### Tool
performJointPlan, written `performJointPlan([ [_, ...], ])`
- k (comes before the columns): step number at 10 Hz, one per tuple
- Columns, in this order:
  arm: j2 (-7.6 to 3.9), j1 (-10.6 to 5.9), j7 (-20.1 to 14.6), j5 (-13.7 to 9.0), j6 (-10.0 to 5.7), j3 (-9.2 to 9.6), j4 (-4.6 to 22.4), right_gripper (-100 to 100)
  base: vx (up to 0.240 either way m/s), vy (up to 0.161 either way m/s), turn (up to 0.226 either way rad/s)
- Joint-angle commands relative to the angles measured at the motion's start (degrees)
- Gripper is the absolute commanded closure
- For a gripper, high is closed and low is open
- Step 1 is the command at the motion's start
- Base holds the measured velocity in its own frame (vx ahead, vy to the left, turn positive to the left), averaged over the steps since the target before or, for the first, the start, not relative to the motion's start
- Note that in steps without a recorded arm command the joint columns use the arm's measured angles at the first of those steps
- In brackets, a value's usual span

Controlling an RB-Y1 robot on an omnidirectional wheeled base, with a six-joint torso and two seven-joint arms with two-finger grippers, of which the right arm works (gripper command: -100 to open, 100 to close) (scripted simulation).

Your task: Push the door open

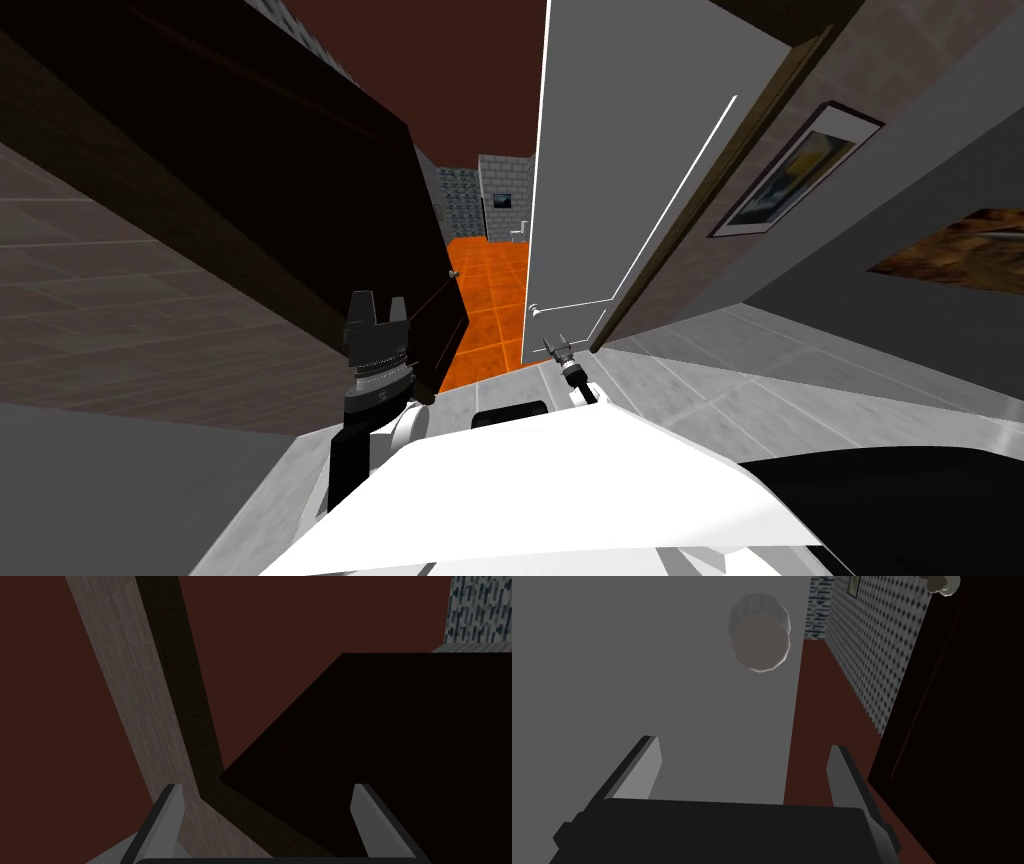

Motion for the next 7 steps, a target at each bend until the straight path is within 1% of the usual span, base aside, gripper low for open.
performJointPlan([
  [1,0.04,-0.12,0.3,-0.1,0.03,-0.18,0.2,-100,0.198,0.026,0.04],
  [7,0.67,-0.49,1.3,-0.4,0.15,-0.9,0.8,-100,0.204,0.013,0.026],
])
